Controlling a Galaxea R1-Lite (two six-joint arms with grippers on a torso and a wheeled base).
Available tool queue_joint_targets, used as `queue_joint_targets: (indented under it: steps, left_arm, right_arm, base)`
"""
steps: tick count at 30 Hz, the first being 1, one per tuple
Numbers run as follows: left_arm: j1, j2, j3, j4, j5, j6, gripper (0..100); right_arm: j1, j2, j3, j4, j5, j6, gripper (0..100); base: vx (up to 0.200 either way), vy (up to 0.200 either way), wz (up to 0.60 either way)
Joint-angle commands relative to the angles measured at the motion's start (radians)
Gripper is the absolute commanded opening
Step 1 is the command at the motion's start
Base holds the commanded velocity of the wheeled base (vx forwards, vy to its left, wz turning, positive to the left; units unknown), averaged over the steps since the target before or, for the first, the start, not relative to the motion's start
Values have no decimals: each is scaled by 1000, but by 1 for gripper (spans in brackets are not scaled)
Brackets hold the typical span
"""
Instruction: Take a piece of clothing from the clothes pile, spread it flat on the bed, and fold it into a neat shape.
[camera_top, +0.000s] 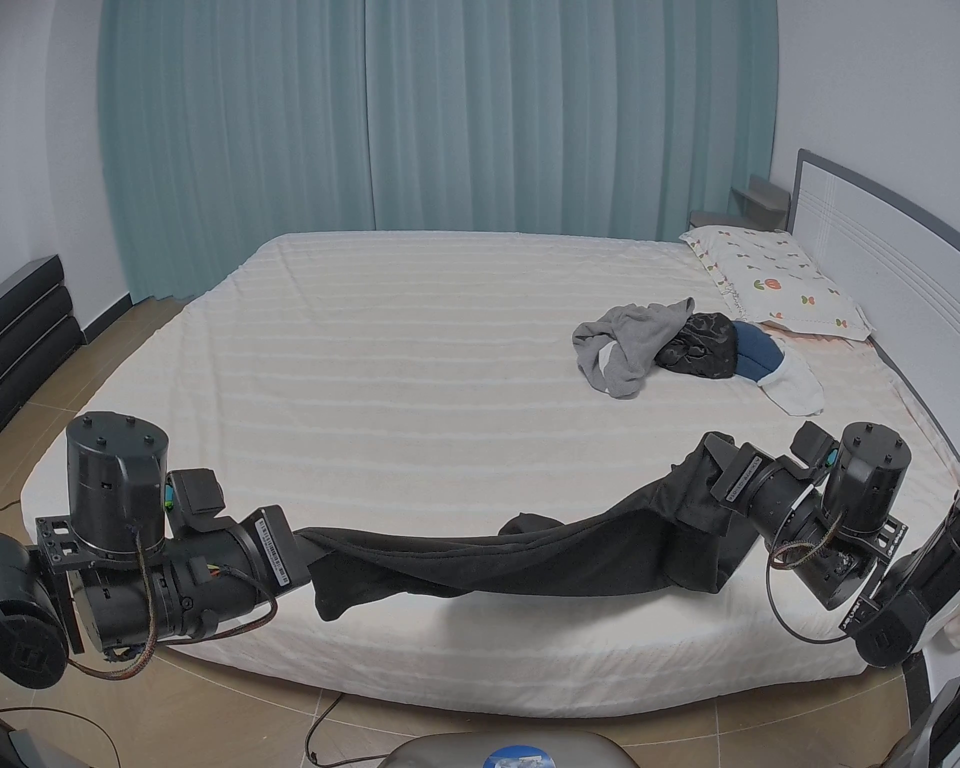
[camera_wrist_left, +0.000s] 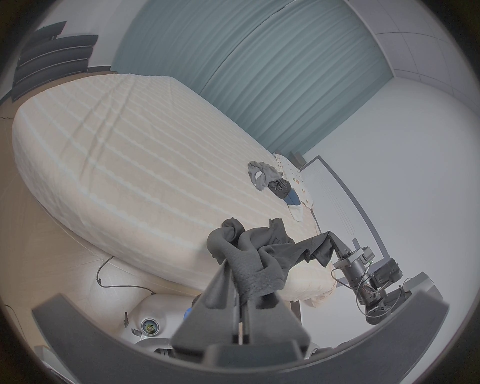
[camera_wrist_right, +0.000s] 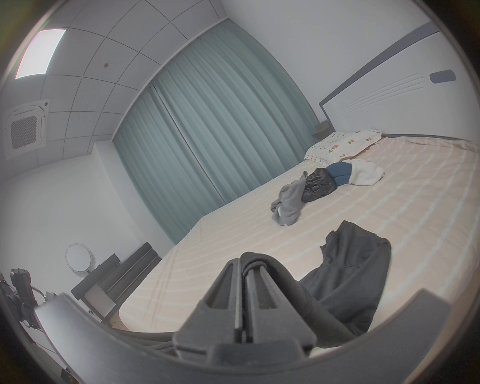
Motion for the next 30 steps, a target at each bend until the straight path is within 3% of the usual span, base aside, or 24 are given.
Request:
queue_joint_targets:
  steps: [1, 22, 30]
  left_arm:
    - [0, 3, 1, -1, 0, -1, 0]
    - [11, 2, -7, -4, 3, -1, 0]
    - [9, 2, -7, -4, 7, 3, 0]
  right_arm:
    - [1, -2, -4, -1, 0, 2, 0]
    - [1, -5, -2, -1, 12, 11, 0]
    - [2, -5, -2, -1, 12, 11, 0]
  base:
    - [0, 200, 0]
    - [0, 200, 0]
    - [0, 0, 0]
